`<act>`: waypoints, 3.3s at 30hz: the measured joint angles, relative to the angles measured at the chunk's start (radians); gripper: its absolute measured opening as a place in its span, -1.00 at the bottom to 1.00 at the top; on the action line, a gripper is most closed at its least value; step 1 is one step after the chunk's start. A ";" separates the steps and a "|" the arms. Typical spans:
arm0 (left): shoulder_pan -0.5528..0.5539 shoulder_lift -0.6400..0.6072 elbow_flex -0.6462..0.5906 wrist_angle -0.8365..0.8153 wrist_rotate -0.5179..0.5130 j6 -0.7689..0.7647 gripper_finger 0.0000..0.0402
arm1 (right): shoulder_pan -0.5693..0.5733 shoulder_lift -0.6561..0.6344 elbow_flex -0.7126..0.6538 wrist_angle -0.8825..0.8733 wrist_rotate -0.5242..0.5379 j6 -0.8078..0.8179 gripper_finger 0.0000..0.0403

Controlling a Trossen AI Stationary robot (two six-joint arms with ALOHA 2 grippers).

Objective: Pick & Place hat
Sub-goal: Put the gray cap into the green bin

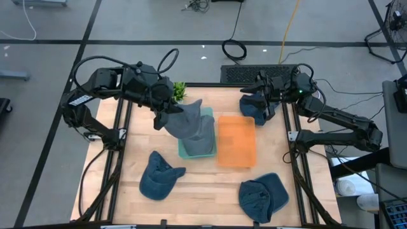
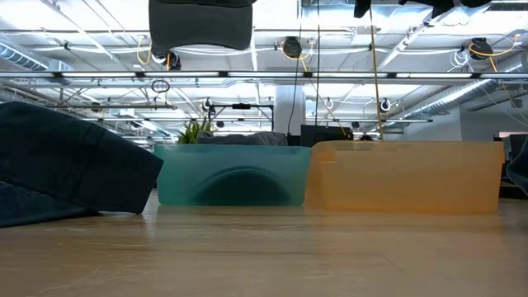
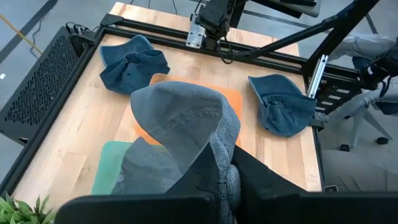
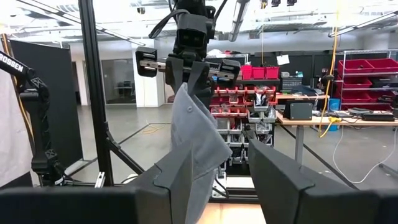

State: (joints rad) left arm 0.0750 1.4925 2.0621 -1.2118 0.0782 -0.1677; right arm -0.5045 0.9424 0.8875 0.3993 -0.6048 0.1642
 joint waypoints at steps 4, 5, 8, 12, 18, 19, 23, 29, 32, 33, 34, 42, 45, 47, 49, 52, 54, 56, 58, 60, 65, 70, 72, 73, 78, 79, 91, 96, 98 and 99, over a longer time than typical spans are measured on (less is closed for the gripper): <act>-0.012 0.000 0.000 0.000 0.000 -0.011 -0.92 | 0.000 0.000 0.000 0.000 0.000 0.000 -0.30; -0.012 0.000 0.000 0.000 0.000 -0.016 -0.92 | 0.000 0.000 0.000 0.000 0.000 0.000 -0.30; -0.012 0.000 0.000 0.000 0.002 -0.021 -0.92 | 0.000 0.000 0.000 0.000 0.000 0.000 -0.30; -0.012 0.000 0.000 0.000 0.002 -0.027 -0.92 | 0.000 0.000 0.000 0.000 0.000 -0.001 -0.30; -0.012 0.000 0.000 0.033 -0.002 -0.049 -0.92 | 0.000 0.000 0.000 0.000 0.001 -0.045 -0.30; -0.012 0.000 0.000 0.049 -0.008 -0.063 -0.92 | 0.000 0.000 0.000 0.000 0.001 -0.048 -0.30; -0.019 0.000 0.000 0.087 -0.057 -0.082 -0.92 | 0.000 0.000 0.000 0.000 0.001 -0.049 -0.30; -0.021 0.016 -0.002 0.085 -0.080 -0.034 -0.92 | 0.000 0.000 0.000 0.000 0.001 -0.049 -0.30; -0.021 0.028 0.001 0.091 -0.081 -0.008 -0.92 | 0.000 0.000 0.000 0.000 0.001 -0.049 -0.30; -0.021 0.032 0.000 0.088 -0.081 -0.003 -0.92 | 0.000 0.000 0.000 0.000 0.000 -0.049 -0.30; -0.021 0.035 -0.002 0.087 -0.081 0.002 -0.92 | 0.000 0.000 0.000 0.000 0.001 -0.049 -0.30; -0.025 0.089 -0.024 0.114 -0.081 -0.045 -0.92 | 0.000 0.000 0.000 0.000 0.001 -0.049 -0.30; -0.034 0.101 -0.061 0.114 -0.090 -0.056 -0.92 | 0.000 0.000 0.000 0.000 0.000 -0.055 -0.30; -0.041 0.101 -0.096 0.118 -0.123 -0.064 -0.92 | 0.000 0.000 0.000 0.000 0.001 -0.056 -0.30; -0.048 0.102 -0.137 0.120 -0.138 -0.073 -0.92 | 0.000 0.000 0.000 0.000 0.001 -0.055 -0.30; -0.054 0.103 -0.197 0.180 -0.121 -0.057 -0.92 | 0.000 0.000 0.000 0.000 0.001 -0.055 -0.30; -0.056 0.098 -0.231 0.225 -0.089 -0.045 -0.92 | 0.000 0.000 0.000 0.000 0.000 -0.054 -0.30; -0.056 0.097 -0.256 0.253 -0.073 -0.043 -0.92 | 0.000 0.000 0.000 0.000 0.000 -0.053 -0.30; -0.051 0.096 -0.279 0.273 -0.070 -0.044 -0.92 | 0.000 0.000 0.000 0.000 0.000 -0.053 -0.30; -0.050 0.096 -0.302 0.277 -0.062 -0.045 -0.92 | 0.000 0.000 0.000 0.000 0.001 -0.056 -0.30; -0.050 0.095 -0.344 0.295 -0.060 -0.045 -0.92 | 0.000 0.000 0.000 0.000 0.001 -0.120 -0.30; -0.052 0.095 -0.411 0.349 -0.050 -0.055 -0.92 | 0.000 0.000 0.000 0.000 0.001 -0.124 -0.30; -0.052 0.095 -0.430 0.352 -0.050 -0.052 -0.92 | 0.000 0.000 0.000 0.000 0.001 -0.124 -0.30; -0.052 0.094 -0.441 0.355 -0.050 -0.052 -0.92 | 0.000 0.000 0.000 0.000 0.001 -0.124 -0.30; -0.052 0.094 -0.503 0.416 -0.048 -0.048 -0.92 | 0.000 0.000 0.000 0.000 0.001 -0.124 -0.30; -0.052 0.094 -0.515 0.435 -0.040 -0.047 -0.92 | 0.000 0.000 0.000 0.000 0.001 -0.125 -0.30; -0.010 0.094 -0.657 0.557 0.008 -0.035 -0.92 | 0.000 0.000 0.000 0.000 0.001 -0.135 -0.30; 0.016 0.094 -0.724 0.599 0.033 -0.033 -0.92 | 0.000 0.000 0.000 0.000 0.001 -0.135 -0.30; 0.028 0.094 -0.750 0.621 0.034 -0.035 -0.92 | 0.000 0.000 0.000 0.000 0.001 -0.135 -0.30; 0.034 0.094 -0.761 0.622 0.031 -0.036 -0.92 | 0.000 0.000 0.000 0.000 0.001 -0.135 -0.30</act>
State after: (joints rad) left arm 0.1090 1.5867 1.3008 -0.5901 0.1092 -0.2035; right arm -0.5041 0.9428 0.8875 0.3996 -0.6037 0.0296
